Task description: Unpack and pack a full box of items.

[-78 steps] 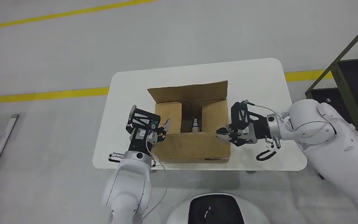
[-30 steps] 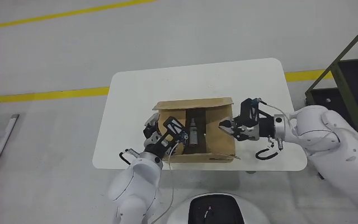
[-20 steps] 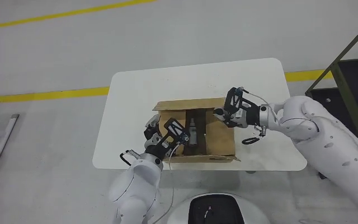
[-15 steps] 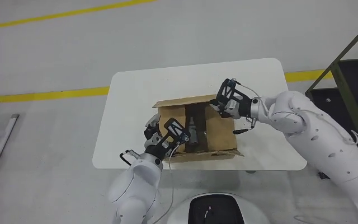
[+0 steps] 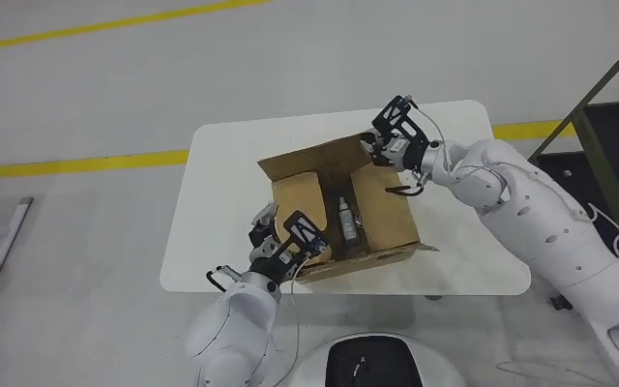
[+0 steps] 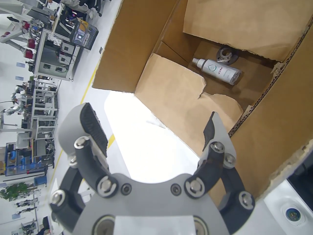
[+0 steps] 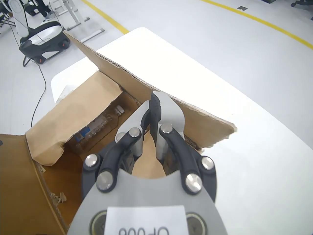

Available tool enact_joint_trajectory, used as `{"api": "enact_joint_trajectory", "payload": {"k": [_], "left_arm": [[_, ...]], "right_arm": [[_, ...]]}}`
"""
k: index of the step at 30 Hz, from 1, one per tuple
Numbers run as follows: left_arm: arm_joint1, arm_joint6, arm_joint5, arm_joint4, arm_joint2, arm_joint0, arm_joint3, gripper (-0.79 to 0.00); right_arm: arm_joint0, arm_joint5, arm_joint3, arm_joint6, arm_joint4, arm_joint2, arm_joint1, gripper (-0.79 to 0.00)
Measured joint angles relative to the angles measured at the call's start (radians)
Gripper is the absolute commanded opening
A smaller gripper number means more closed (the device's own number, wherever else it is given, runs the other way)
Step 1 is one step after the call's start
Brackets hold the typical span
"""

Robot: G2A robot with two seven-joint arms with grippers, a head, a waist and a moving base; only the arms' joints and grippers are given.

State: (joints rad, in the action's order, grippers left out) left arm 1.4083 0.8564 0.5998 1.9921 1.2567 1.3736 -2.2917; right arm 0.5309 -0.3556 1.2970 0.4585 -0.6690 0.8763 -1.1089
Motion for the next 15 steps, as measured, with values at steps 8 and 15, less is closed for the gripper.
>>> {"api": "enact_joint_trajectory", "payload": {"k": [8, 15], "left_arm": [[-0.007, -0.017, 0.004, 0.011, -0.001, 0.044, -0.015, 0.0], [-0.017, -0.04, -0.002, 0.044, 0.023, 0.1, -0.019, 0.0]], "right_arm": [[-0.075, 0.051, -0.13, -0.005, 0.039, -0.054, -0.046, -0.785], [-0.133, 0.06, -0.269, -0.014, 0.071, -0.106, -0.092, -0.785]]}}
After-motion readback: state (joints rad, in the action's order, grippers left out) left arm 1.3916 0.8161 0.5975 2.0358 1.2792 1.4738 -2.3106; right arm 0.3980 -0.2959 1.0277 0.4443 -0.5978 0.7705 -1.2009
